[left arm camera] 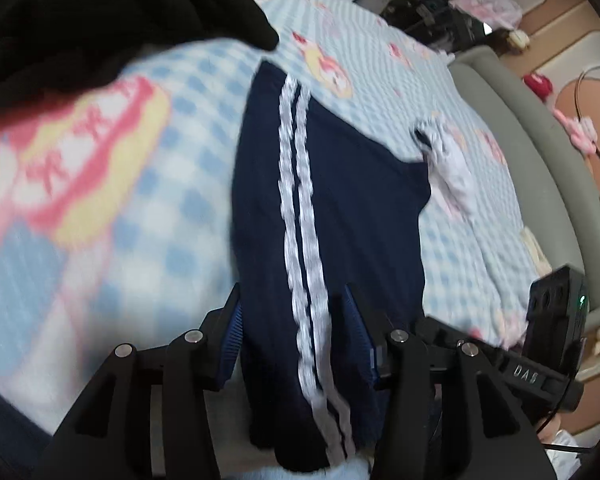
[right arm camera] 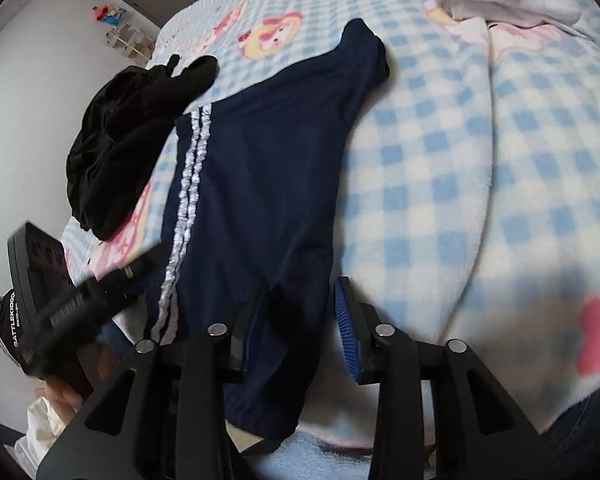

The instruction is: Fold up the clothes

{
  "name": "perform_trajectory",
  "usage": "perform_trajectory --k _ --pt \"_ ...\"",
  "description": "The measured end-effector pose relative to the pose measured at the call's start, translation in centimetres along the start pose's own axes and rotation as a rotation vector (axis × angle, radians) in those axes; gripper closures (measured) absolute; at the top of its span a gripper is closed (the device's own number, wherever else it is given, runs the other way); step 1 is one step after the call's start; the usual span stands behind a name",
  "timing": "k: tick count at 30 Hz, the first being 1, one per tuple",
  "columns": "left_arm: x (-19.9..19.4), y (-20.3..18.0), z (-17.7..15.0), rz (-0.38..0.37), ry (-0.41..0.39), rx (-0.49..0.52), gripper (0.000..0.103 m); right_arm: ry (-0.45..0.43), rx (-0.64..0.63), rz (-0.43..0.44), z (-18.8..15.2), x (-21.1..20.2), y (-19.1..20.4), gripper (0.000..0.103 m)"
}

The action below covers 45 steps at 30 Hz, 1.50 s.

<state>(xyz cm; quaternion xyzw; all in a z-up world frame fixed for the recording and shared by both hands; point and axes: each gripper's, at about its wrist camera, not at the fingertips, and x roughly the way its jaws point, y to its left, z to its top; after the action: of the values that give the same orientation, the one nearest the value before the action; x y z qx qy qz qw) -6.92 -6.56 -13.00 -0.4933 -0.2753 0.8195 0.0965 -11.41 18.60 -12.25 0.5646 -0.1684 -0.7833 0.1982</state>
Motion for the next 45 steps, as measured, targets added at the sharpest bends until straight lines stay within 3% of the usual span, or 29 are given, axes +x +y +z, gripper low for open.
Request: perform_trajectory --k 4,7,10,13,17,20,22,25,27,32,37,45 --pt "-0.1 0.3 -1.2 0.072 0.028 0.035 0.054 0.036 0.018 -0.032 -1.4 0.3 -0.2 0.063" --pt "-1.7 1.5 -1.2 0.079 -0.005 0.011 0.055 0.039 0.017 -0.070 -2.3 0.3 -0.6 0.069" --pt "-2.5 2.4 -1.5 0.001 -0.011 -0.012 0.055 0.041 -0.004 -0.072 -2.6 0.3 -0.1 0.067" --pt "-2.0 1.6 -2.4 -0.082 0.024 0.026 0.055 0.042 -0.025 -0.074 -2.9 0.2 0.4 0.067" --pt "-1.0 1.2 -2.8 -0.006 0.067 0.060 0.055 0.044 -0.054 -0.077 -3.3 0.1 1.0 0.067" --pt "-2.5 2.0 -2.5 0.034 -0.012 0.022 0.055 0.056 -0.025 -0.096 -3.3 0.1 0.4 0.069" --pt "-2.9 2.6 -2.2 -0.014 -0.012 -0.006 0.054 0.027 -0.023 -0.097 -3.2 -0.8 0.1 0.067" --pt "-1.8 2.8 -2.8 -0.105 0.059 -0.029 0.054 0.000 -0.030 -0.078 -3.2 -1.5 0.1 0.066" --pt "-1.0 2.3 -3.2 -0.099 0.093 -0.013 0.054 0.018 -0.042 -0.059 -3.3 -1.1 0.3 0.066" --pt "-1.5 2.2 -3.4 -0.016 0.076 -0.016 0.054 0.033 -0.044 -0.074 -3.8 -1.1 0.3 0.066" --pt "-2.5 2.8 -3.7 -0.075 0.064 -0.036 0.052 0.009 -0.034 -0.062 -4.2 -2.3 -0.3 0.066" --pt "-0.9 3.6 -4.3 -0.122 0.146 -0.072 0.041 0.072 -0.032 -0.003 -4.8 0.6 -0.2 0.066"
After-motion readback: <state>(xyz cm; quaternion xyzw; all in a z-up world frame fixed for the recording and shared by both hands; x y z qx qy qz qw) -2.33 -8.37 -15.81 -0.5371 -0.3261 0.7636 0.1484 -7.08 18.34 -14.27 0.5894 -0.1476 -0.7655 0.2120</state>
